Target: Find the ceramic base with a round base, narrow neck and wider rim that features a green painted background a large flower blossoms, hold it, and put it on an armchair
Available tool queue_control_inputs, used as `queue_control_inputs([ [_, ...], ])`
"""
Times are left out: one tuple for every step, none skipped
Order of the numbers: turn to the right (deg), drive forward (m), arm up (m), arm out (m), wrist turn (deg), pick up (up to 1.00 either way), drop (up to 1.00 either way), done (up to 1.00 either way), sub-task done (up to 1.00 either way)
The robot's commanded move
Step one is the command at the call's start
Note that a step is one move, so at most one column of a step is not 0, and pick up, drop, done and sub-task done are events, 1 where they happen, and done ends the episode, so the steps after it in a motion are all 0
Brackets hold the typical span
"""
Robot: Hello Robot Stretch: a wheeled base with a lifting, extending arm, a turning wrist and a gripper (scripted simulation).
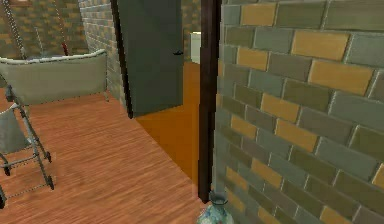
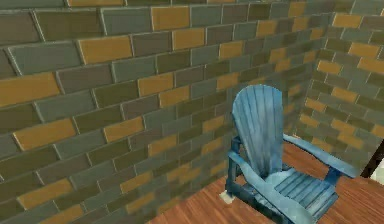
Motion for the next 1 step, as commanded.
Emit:
queue_control_inputs([
  [0.0, 0.35, 0.00, 0.00, 0.0, 0.00, 0.00, 0.00, 0.00],
])
